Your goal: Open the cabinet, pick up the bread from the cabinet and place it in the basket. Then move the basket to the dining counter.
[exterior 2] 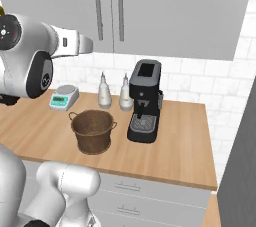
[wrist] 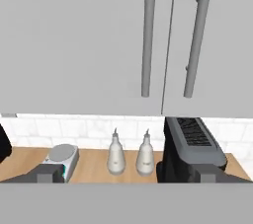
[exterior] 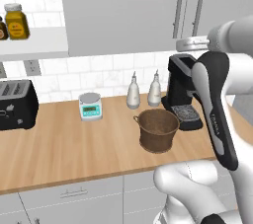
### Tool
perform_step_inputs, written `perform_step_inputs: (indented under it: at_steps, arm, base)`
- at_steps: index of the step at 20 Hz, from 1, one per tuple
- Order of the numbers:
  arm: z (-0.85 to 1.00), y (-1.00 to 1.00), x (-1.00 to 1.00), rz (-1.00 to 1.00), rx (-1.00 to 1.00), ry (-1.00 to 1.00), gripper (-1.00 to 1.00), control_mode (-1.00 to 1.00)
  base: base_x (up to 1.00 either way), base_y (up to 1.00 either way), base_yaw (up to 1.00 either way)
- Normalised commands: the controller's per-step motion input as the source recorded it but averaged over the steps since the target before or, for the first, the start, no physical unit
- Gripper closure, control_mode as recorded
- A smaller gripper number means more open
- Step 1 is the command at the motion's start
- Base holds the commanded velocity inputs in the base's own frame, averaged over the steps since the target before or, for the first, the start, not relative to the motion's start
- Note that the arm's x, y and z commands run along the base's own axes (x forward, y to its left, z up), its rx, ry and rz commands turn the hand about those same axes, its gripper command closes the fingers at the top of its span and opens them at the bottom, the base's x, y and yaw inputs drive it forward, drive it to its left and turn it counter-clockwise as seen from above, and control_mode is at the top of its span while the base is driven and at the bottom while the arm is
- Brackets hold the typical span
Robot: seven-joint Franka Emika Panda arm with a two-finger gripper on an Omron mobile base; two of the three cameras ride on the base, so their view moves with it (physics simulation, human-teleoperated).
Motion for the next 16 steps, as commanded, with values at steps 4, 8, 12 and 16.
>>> perform_step_inputs:
  at_steps: [4, 8, 12, 16]
  arm:
    - [0.00, -0.16, 0.00, 0.00, 0.00, -0.28, -1.00, -1.00]
    - [0.04, -0.22, 0.00, 0.00, 0.00, -0.35, -1.00, -1.00]
    - [0.29, -0.13, 0.00, 0.00, 0.00, -0.09, -1.00, -1.00]
    - [0.28, -0.10, 0.08, 0.00, 0.00, 0.00, -1.00, -1.00]
  base:
    - [0.00, 0.00, 0.00]
    - [0.00, 0.00, 0.00]
    - [0.00, 0.00, 0.00]
    - [0.00, 0.00, 0.00]
